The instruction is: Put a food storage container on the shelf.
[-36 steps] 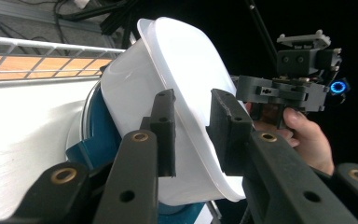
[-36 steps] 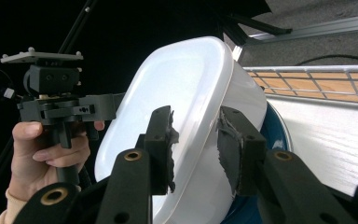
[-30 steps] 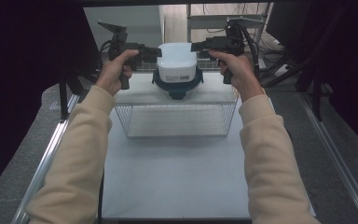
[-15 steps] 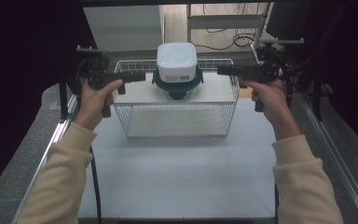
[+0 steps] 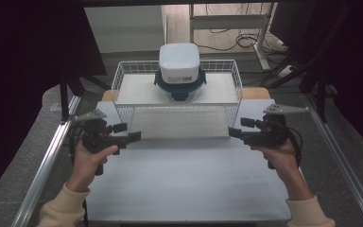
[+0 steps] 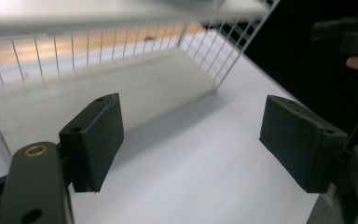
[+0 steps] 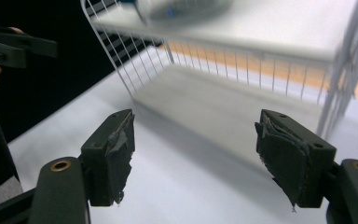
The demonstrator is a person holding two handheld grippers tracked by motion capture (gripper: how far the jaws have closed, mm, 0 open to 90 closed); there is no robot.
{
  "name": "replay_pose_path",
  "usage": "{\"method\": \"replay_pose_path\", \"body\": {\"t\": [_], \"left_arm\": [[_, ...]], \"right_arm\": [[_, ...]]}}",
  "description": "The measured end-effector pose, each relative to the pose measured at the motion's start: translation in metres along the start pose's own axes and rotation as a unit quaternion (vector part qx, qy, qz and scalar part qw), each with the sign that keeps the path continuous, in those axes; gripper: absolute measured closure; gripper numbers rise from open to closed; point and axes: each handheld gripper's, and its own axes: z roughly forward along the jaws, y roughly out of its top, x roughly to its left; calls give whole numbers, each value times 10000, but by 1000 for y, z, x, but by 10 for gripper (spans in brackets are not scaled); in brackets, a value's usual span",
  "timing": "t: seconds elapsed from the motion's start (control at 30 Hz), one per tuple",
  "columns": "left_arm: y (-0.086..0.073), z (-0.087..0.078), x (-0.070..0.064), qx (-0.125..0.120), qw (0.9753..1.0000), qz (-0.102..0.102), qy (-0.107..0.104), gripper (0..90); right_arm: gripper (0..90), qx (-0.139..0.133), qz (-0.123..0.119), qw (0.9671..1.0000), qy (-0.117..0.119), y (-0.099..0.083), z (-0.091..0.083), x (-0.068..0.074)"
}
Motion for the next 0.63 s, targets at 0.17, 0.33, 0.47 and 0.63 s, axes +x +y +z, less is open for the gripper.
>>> {"method": "replay_pose_path", "body": {"t": [0.17,0.33,0.47,0.63], "left_arm": [[-31,11,2,367,9989,90,270,218],[-47,20,9,525,9981,-62,324,225],[-49,20,8,495,9982,-73,318,227],[-53,19,12,463,9973,-71,571,222]], "right_arm": [[264,254,85,9996,-32,-36,4,-5],[258,441,107,9989,-104,-59,6,-6],[255,452,118,9988,-123,-60,6,-7],[222,409,-36,9988,-251,-61,10,-6]]}}
